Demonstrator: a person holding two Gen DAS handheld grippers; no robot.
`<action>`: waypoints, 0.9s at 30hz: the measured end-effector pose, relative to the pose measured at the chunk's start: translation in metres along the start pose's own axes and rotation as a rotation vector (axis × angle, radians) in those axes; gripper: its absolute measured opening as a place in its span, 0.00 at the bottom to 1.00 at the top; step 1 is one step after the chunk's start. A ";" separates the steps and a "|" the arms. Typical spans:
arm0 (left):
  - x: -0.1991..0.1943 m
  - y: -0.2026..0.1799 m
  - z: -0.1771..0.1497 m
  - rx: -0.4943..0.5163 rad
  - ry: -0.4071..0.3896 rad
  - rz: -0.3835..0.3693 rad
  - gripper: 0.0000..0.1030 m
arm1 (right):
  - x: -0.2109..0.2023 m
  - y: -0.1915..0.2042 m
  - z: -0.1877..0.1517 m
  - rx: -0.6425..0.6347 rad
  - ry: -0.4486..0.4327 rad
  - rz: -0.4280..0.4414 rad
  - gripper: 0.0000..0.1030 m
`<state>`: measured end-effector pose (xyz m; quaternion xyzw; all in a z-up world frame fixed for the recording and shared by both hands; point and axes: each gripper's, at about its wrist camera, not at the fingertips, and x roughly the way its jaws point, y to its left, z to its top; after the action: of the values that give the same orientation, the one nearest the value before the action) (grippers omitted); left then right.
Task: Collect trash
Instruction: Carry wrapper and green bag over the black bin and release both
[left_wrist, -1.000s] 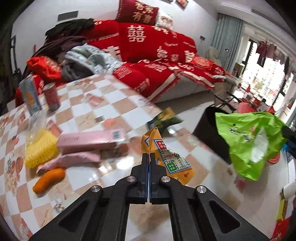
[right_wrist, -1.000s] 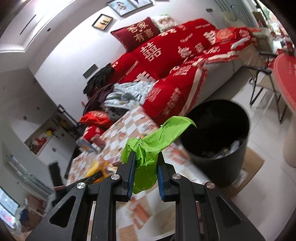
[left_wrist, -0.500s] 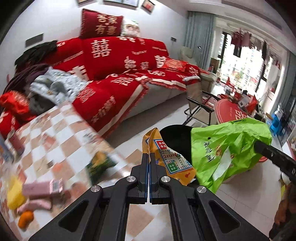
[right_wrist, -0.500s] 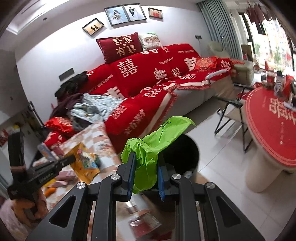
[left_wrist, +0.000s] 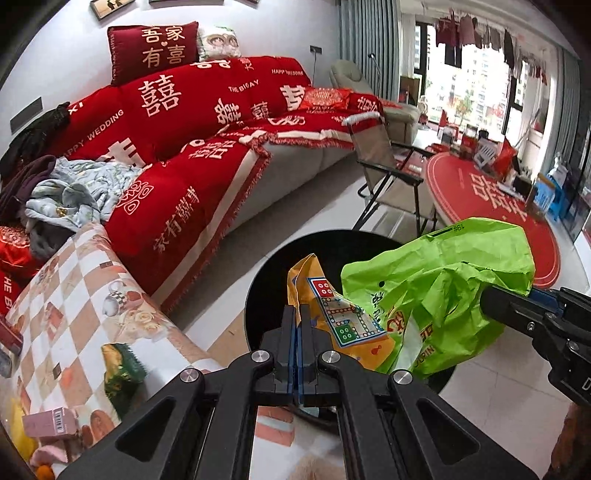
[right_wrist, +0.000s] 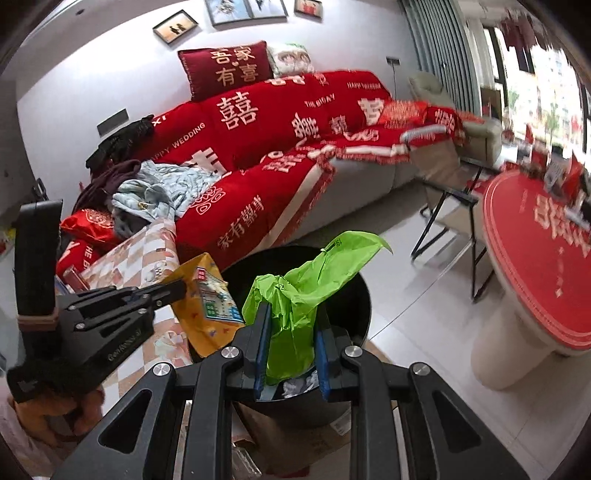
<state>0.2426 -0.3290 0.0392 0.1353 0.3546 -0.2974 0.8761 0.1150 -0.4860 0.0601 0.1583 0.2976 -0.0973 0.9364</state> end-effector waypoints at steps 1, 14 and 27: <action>0.004 -0.001 0.000 0.002 0.005 -0.001 0.98 | 0.004 -0.002 -0.001 0.007 0.009 0.009 0.23; 0.021 -0.009 -0.007 0.023 0.039 0.009 0.98 | 0.019 -0.019 -0.009 0.104 0.033 0.120 0.63; 0.008 -0.022 0.002 -0.009 -0.005 -0.035 0.98 | -0.017 -0.046 -0.020 0.214 0.004 0.105 0.67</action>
<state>0.2347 -0.3505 0.0345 0.1244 0.3563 -0.3112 0.8722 0.0777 -0.5197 0.0439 0.2729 0.2785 -0.0790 0.9175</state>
